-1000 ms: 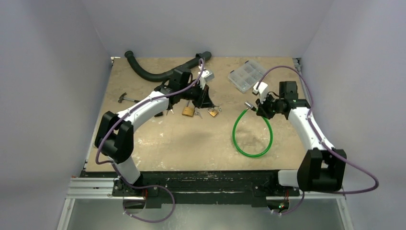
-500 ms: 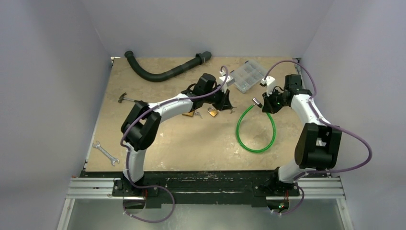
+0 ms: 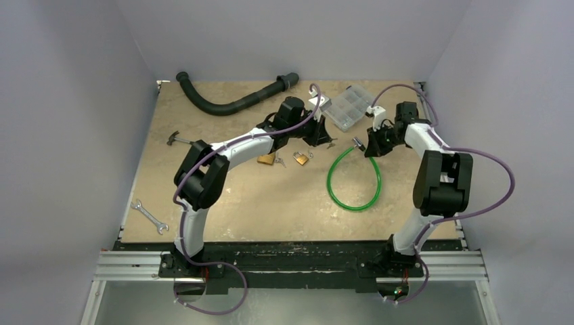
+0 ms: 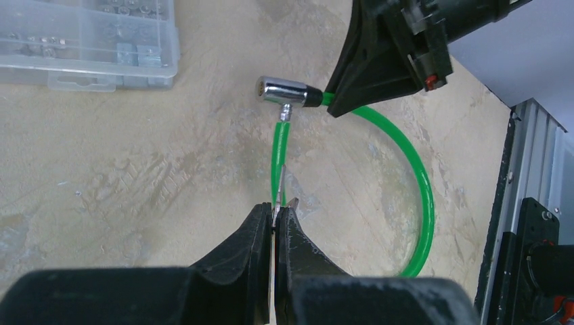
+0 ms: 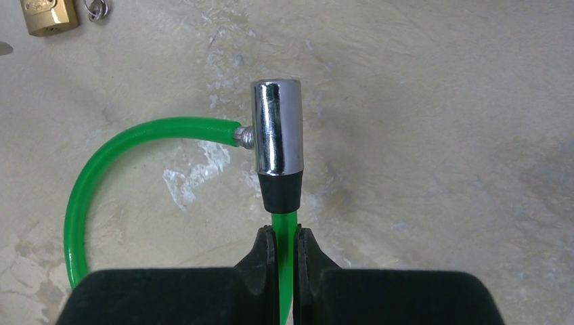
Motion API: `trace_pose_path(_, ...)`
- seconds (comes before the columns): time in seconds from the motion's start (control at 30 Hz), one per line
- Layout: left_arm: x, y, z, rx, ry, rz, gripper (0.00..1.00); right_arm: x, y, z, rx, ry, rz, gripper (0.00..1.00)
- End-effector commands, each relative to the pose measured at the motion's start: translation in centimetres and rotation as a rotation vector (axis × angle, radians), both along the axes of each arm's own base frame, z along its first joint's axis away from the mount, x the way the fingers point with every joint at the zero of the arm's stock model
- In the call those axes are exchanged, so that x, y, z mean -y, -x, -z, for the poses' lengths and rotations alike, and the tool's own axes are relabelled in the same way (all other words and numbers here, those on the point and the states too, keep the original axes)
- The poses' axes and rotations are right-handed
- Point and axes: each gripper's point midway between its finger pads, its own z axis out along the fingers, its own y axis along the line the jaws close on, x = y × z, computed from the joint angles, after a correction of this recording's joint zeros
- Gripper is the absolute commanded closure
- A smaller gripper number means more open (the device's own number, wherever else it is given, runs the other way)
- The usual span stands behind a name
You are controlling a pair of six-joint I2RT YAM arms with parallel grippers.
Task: Lock with the key
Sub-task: Place the lock at the center of the board.
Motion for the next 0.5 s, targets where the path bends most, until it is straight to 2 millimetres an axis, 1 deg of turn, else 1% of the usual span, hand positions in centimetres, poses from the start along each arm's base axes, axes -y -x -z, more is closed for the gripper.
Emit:
trace_pose_path(0.0, 0.9, -0.9, -3.6, 0.064, 0.086, -0.003, 1.0, -2.4, -2.5, -2.1, 0.074, -0.048, -0.022, 1.0)
trace_pose_path(0.17, 0.9, -1.2, -3.8, 0.073, 0.09, -0.018, 1.0, -4.5, -2.3, -1.1, 0.067, -0.044, -0.08, 1.0)
trace_pose_path(0.23, 0.9, -1.2, -3.8, 0.072, 0.089, -0.021, 1.0, -4.6, -2.5, -0.7, 0.066, -0.038, -0.081, 1.0)
trace_pose_path(0.3, 0.8, -1.3, -3.8, 0.07, 0.091, -0.023, 1.0, -5.9, -2.3, -0.4, 0.063, -0.036, -0.12, 1.0)
trace_pose_path(0.4, 0.8, -1.2, -3.9, 0.067, 0.094, -0.029, 1.0, -6.7, -1.9, 0.1, 0.049, -0.037, -0.144, 1.0)
trace_pose_path(0.47, 0.7, -1.3, -4.0, 0.065, 0.099, -0.037, 1.0, -7.5, -1.1, 0.5, 0.027, -0.052, -0.161, 1.0)
